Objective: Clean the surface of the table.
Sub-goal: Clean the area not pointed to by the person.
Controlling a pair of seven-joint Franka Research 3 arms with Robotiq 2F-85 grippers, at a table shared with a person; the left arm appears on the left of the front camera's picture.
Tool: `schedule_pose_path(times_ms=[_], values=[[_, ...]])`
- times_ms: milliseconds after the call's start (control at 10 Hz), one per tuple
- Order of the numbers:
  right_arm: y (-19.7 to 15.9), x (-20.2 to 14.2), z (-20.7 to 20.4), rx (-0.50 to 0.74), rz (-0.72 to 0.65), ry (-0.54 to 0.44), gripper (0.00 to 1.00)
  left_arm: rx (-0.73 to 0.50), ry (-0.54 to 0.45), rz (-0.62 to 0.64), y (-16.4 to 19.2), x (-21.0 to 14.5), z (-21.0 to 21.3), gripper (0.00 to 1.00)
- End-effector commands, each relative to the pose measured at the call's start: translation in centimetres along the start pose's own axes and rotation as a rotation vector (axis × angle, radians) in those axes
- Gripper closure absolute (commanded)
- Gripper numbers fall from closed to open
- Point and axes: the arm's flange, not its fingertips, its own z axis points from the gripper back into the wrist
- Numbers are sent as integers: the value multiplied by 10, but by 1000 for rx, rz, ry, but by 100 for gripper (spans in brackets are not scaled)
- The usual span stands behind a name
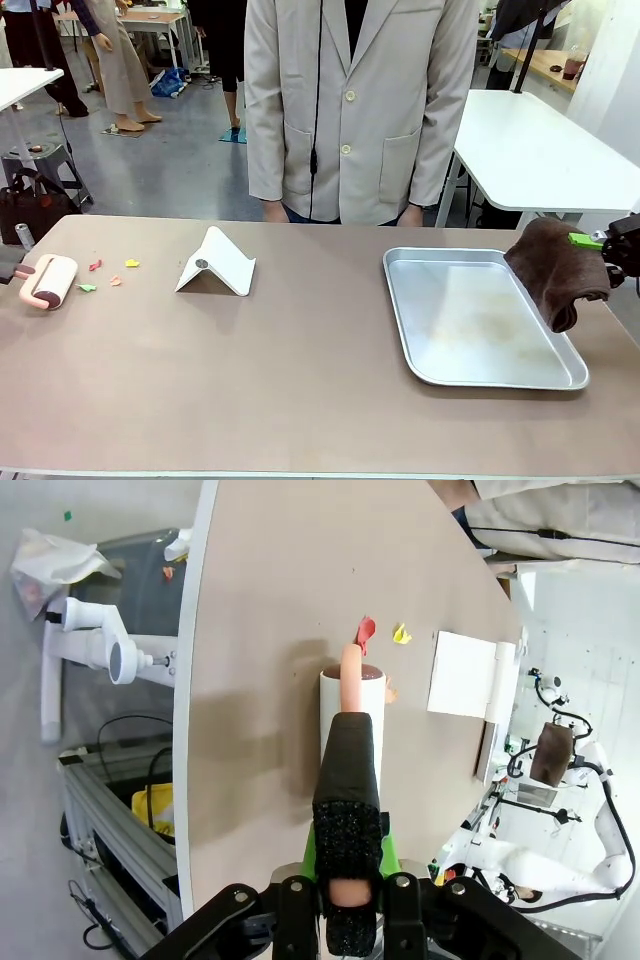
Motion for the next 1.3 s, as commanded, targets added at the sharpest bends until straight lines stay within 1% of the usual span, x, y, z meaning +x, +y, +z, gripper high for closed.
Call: schedule_pose_path(times_ms=[0, 200, 300, 600, 900, 1200], values=[[4, 2, 0, 16, 14, -14, 100, 37, -64, 4, 0, 0, -2, 96], [4, 2, 0, 16, 14, -14, 100, 32, -60, -5, 2, 1, -3, 96], [4, 2, 0, 16, 14, -14, 100, 36, -38, -12, 2, 0, -6, 96], [4, 2, 0, 16, 14, -14, 100, 67, -13, -4, 9, 1, -22, 96], [4, 2, 0, 16, 14, -14, 100, 95, 44, -23, 2, -1, -53, 96], [4, 2, 0, 16, 14, -14, 100, 119, 102, -38, -11, 5, -83, 96]])
